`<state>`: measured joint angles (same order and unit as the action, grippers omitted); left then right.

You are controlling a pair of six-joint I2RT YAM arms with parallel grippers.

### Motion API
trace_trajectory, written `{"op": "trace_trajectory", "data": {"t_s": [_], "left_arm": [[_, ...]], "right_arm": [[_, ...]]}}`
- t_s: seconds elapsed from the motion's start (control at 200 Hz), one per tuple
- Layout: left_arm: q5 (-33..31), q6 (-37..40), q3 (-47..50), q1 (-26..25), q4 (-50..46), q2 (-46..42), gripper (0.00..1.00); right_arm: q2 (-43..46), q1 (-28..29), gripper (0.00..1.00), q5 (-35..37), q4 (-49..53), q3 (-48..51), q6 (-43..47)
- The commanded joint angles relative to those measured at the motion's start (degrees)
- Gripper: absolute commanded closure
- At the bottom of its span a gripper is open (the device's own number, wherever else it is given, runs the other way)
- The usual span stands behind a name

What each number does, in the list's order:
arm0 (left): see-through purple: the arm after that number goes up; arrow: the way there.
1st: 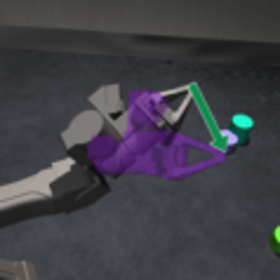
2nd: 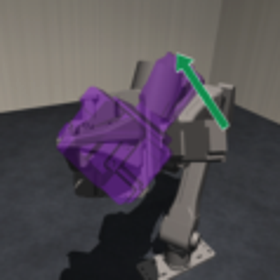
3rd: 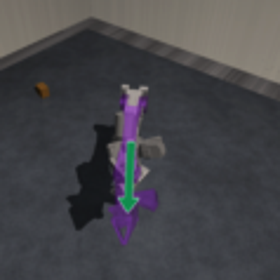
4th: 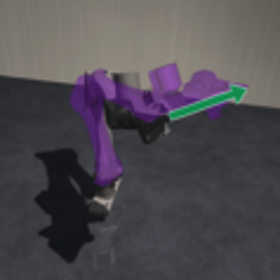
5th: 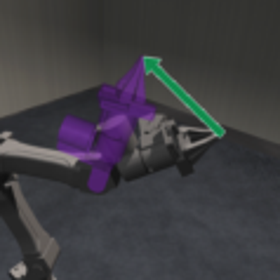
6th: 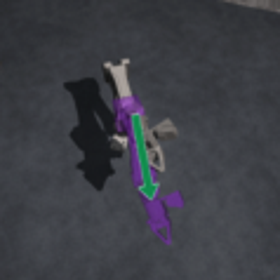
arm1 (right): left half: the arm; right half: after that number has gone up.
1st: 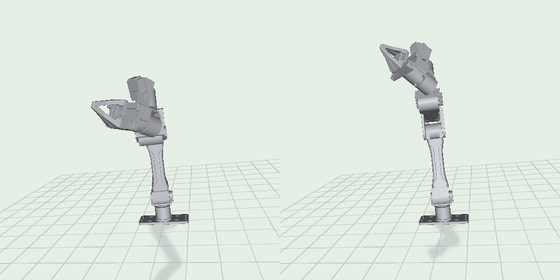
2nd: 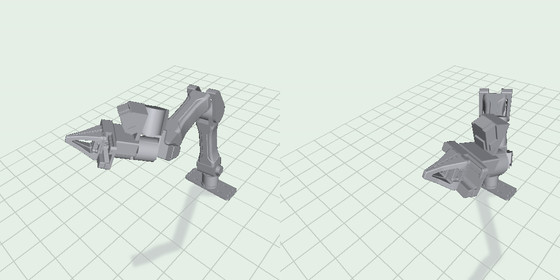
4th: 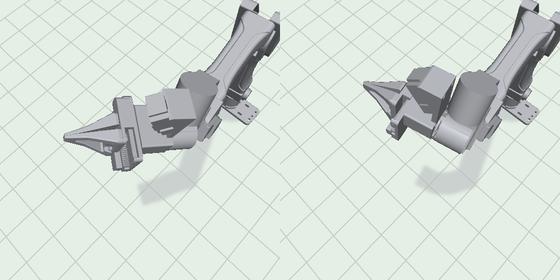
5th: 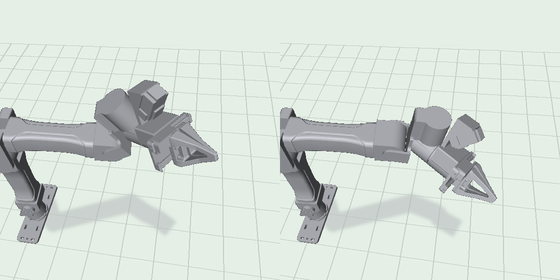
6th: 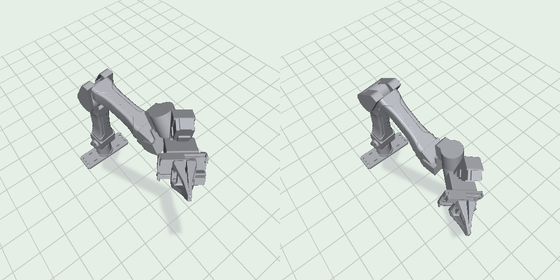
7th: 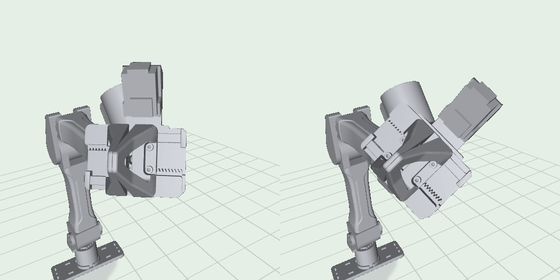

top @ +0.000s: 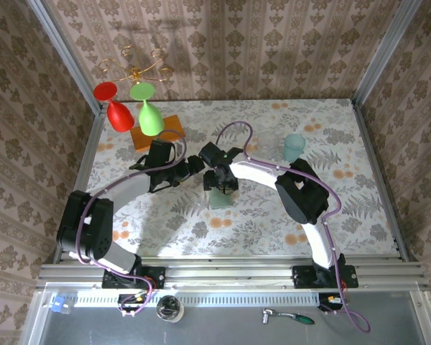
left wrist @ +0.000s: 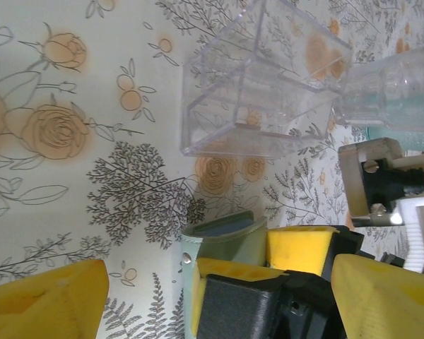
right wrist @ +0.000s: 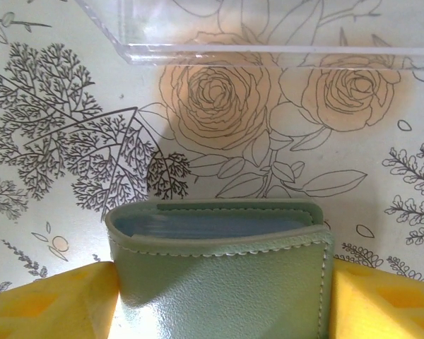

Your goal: Take the credit cards out of the card holder

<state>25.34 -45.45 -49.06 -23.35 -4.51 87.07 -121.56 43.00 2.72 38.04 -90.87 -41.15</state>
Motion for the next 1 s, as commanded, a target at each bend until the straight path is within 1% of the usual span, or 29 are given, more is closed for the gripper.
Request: {"op": "trace_trajectory", "data": {"t_s": [0.0, 0.265, 0.375, 0.455, 0.595, 0.62, 0.71, 0.855, 0.99], "left_arm": [[-0.9, -0.6, -0.9, -0.7, 0.2, 0.6, 0.17], [-1.3, -1.3, -0.4, -1.5, 0.7, 0.5, 0.17], [-1.2, -1.3, -0.4, -1.7, 1.0, 0.4, 0.17], [-1.0, -1.6, -0.3, -2.0, 1.6, 0.5, 0.17], [-1.0, -2.8, 0.3, -2.4, 2.5, 0.3, 0.18], [-1.3, -2.9, 0.3, -4.1, 2.4, 0.2, 0.19], [-1.8, -3.6, 0.3, -5.5, 2.1, 0.0, 0.19], [-1.5, -5.9, 1.6, -7.3, 4.1, 0.4, 0.24], [-2.1, -8.9, 3.8, -9.3, 7.0, 0.8, 0.32]], "right_arm": [[2.2, -0.1, 0.27, 1.1, 3.2, 1.5, -1.8], [3.5, -0.1, 0.27, 1.2, 3.3, 2.6, -2.3], [4.1, -0.2, 0.24, 0.9, 3.4, 2.7, -2.9], [5.5, -0.2, 0.22, 0.6, 2.6, 3.6, -3.2], [8.5, -0.5, 0.22, 0.6, 2.1, 5.1, -3.2], [9.0, -0.5, 0.22, 0.6, 2.3, 5.3, -3.1], [10.7, -0.9, 0.23, 0.3, 2.2, 6.4, -2.8], [13.2, -1.7, 0.24, -1.3, 1.9, 8.8, -2.2], [14.9, -2.7, 0.27, -3.0, 1.6, 11.2, -1.8]]}}
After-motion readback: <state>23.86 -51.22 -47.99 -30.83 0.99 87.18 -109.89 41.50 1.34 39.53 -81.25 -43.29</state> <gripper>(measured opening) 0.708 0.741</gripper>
